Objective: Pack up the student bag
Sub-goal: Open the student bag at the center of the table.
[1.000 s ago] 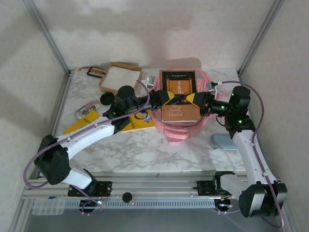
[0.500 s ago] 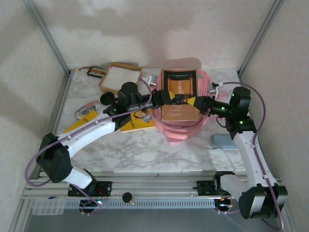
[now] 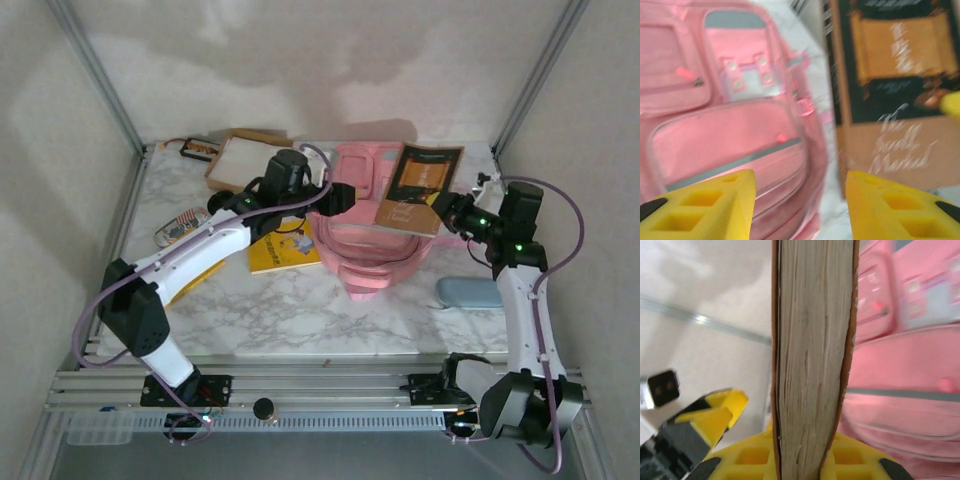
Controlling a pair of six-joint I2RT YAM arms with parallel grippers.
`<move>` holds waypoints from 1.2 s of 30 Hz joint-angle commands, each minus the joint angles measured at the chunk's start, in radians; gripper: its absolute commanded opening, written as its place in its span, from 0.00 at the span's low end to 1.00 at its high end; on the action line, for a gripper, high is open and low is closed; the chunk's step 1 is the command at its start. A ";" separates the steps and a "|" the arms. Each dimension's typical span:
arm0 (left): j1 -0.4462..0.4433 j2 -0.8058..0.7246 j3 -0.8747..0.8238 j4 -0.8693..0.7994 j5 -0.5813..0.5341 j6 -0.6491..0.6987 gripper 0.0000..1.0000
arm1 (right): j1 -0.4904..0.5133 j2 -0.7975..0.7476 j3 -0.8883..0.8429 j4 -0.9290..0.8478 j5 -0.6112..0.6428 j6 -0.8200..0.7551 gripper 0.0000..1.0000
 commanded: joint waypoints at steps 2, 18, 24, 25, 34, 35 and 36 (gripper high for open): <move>-0.084 0.088 0.082 -0.241 -0.134 0.378 0.60 | -0.063 -0.008 0.004 0.024 0.110 -0.038 0.00; -0.221 0.406 0.221 -0.280 -0.390 0.690 0.82 | -0.245 -0.028 -0.105 0.086 0.052 0.013 0.00; -0.220 0.511 0.317 -0.324 -0.434 0.739 0.86 | -0.245 -0.027 -0.114 0.112 0.035 0.034 0.00; -0.219 0.529 0.331 -0.319 -0.460 0.743 0.86 | -0.245 -0.027 -0.112 0.108 0.035 0.032 0.00; -0.204 0.633 0.489 -0.360 -0.425 0.747 0.50 | -0.246 -0.049 -0.103 0.054 0.054 -0.013 0.00; -0.204 0.632 0.500 -0.369 -0.413 0.743 0.43 | -0.246 -0.053 -0.100 0.044 0.059 -0.018 0.00; -0.204 0.627 0.504 -0.369 -0.403 0.742 0.36 | -0.247 -0.055 -0.099 0.038 0.061 -0.022 0.00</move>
